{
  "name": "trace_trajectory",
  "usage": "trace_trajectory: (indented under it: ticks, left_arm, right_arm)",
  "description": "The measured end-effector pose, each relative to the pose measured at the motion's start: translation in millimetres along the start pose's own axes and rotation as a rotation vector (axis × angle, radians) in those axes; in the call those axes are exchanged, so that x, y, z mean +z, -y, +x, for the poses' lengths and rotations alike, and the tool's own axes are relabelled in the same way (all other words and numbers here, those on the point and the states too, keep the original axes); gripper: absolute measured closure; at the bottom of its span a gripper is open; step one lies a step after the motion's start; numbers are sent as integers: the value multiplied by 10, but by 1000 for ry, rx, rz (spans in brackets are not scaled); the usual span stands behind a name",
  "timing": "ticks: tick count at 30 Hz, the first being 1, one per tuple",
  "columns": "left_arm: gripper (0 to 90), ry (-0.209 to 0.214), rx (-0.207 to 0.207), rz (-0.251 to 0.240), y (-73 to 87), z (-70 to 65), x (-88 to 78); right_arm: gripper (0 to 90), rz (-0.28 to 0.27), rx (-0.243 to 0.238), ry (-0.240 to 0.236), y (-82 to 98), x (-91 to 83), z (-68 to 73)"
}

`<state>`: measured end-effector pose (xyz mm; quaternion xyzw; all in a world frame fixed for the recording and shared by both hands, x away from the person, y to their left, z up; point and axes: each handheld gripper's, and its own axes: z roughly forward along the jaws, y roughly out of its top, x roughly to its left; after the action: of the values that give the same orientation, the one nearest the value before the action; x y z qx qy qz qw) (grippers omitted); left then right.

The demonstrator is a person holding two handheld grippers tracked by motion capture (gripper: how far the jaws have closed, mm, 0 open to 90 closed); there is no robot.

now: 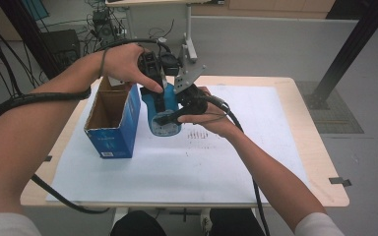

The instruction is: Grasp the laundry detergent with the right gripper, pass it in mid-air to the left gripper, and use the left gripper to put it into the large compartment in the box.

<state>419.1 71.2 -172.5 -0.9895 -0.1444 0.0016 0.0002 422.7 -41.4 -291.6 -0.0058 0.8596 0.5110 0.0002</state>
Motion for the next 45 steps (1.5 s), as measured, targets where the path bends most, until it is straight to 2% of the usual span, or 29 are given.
trace_trajectory:
  ticks: [45]
  left_arm:
    - [364,-3,5,3,-11,10,16]
  right_arm:
    - [429,-4,8,-3,21,12,-11]
